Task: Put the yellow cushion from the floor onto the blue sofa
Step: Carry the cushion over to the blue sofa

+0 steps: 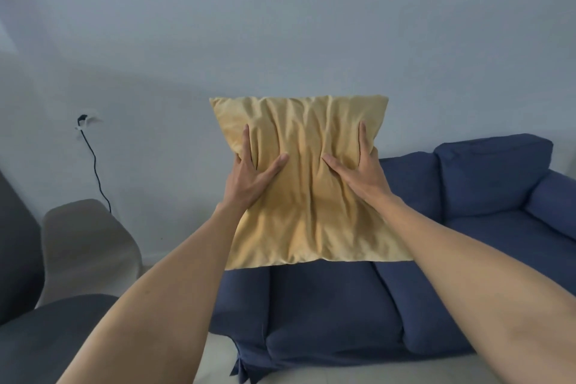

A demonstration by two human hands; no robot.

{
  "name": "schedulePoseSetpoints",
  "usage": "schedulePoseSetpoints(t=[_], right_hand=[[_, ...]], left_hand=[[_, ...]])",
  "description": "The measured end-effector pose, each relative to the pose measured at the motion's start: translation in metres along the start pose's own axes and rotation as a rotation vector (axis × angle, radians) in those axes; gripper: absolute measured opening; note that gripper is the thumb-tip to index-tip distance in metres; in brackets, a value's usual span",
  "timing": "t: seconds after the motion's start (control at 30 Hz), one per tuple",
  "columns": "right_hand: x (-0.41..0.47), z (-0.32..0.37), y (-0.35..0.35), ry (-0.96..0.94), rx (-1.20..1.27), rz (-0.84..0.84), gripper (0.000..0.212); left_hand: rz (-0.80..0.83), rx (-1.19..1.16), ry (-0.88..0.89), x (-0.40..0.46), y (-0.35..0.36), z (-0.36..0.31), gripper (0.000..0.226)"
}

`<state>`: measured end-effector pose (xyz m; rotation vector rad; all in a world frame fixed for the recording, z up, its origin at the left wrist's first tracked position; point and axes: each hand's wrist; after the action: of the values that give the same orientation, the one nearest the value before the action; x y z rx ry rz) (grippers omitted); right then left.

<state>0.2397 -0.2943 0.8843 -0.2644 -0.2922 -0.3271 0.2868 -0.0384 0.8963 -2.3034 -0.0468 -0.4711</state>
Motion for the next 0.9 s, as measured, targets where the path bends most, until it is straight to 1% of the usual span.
schedulePoseSetpoints(t=[0.23, 0.37, 0.53, 0.73, 0.9], right_hand=[[0.088, -0.045, -0.006, -0.010, -0.009, 0.017, 0.120], [0.133, -0.070, -0.015, -0.007, -0.011, 0.037, 0.119], [0.171, -0.107, -0.019, 0.020, -0.016, 0.070, 0.119], [0.203, -0.157, -0.011, 0.082, -0.014, 0.117, 0.120], [0.229, -0.209, 0.012, 0.147, -0.031, 0.147, 0.121]], left_hand=[[-0.005, -0.019, -0.038, 0.070, 0.052, 0.001, 0.117], [0.000, -0.011, -0.076, 0.105, 0.083, 0.002, 0.120], [0.014, -0.007, -0.127, 0.135, 0.123, 0.010, 0.119], [0.057, 0.002, -0.151, 0.169, 0.167, 0.037, 0.123], [0.107, -0.014, -0.186, 0.200, 0.206, 0.079, 0.129]])
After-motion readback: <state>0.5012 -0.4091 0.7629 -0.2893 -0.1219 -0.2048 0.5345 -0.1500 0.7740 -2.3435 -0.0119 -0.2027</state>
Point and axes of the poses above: each hand's wrist, its own x-axis towards the middle knuckle, its own y-axis out of the palm, z = x × y, and after that the axes turned 13 degrees about x, right-handed
